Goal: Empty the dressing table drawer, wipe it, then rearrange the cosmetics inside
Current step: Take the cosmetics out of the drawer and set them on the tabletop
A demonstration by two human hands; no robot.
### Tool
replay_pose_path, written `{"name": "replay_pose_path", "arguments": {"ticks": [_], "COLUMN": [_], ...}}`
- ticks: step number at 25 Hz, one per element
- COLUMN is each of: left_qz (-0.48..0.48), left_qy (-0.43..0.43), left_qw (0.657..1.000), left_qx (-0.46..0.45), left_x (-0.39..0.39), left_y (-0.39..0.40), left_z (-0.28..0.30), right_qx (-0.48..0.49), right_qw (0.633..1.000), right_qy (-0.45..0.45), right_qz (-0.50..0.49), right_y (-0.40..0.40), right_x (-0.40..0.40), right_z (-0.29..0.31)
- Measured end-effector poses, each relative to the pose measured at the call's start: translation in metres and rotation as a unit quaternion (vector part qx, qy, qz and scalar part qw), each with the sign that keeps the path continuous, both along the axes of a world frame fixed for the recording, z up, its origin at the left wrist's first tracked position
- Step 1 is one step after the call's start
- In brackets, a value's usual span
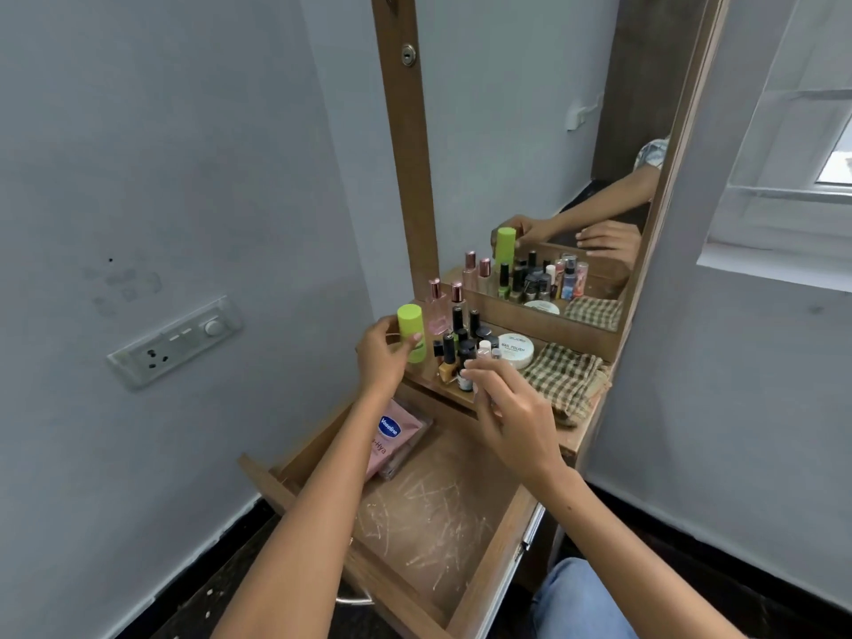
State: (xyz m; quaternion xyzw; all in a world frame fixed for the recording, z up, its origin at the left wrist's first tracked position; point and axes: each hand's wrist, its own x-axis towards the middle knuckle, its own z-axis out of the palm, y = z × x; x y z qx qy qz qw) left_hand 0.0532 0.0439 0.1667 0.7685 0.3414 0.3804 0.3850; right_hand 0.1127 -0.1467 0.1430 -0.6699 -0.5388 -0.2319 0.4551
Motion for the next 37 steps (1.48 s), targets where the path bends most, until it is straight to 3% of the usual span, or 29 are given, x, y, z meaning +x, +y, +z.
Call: {"name": "replay_pose_path", "arguments": {"ticks": [14, 18, 21, 25, 28, 32, 37], "left_qz": [-0.053, -0.003, 0.018, -0.019, -0.006, 0.023, 0.077], "left_qy": [0.022, 0.035, 0.142, 0.356, 0.397, 0.364, 0.152], "left_qw": [0.997, 0.999, 0.988, 0.934, 0.917, 0.928, 0.985], "left_qx": [-0.048, 0.008, 0.051, 0.023, 0.041, 0.078, -0.004], "left_x": [0.015, -0.022, -0.065, -0.095, -0.094, -0.086, -0.096], "left_y": [0.009, 0.002, -0.005, -0.009, -0.011, -0.014, -0.032], "left_z": [-0.025, -0.033, -0.05, -0.073, -0.077, -0.073, -0.043], "right_qx": [-0.06, -0.084, -0.107, -0.164, -0.216, -0.272, -0.291], "right_qw": [0.998, 0.996, 0.994, 0.985, 0.975, 0.961, 0.946], "right_qy": [-0.014, -0.013, -0.004, -0.007, -0.019, -0.013, 0.142], "right_qz": [0.017, 0.022, 0.036, 0.052, 0.058, 0.057, 0.025], "right_y": [-0.004, -0.005, -0.006, -0.007, -0.006, -0.008, 0.011], "right_x": [-0.006, -0.014, -0.021, -0.03, -0.036, -0.038, -0.049], "right_z": [-0.017, -0.022, -0.034, -0.047, -0.05, -0.052, -0.04]}}
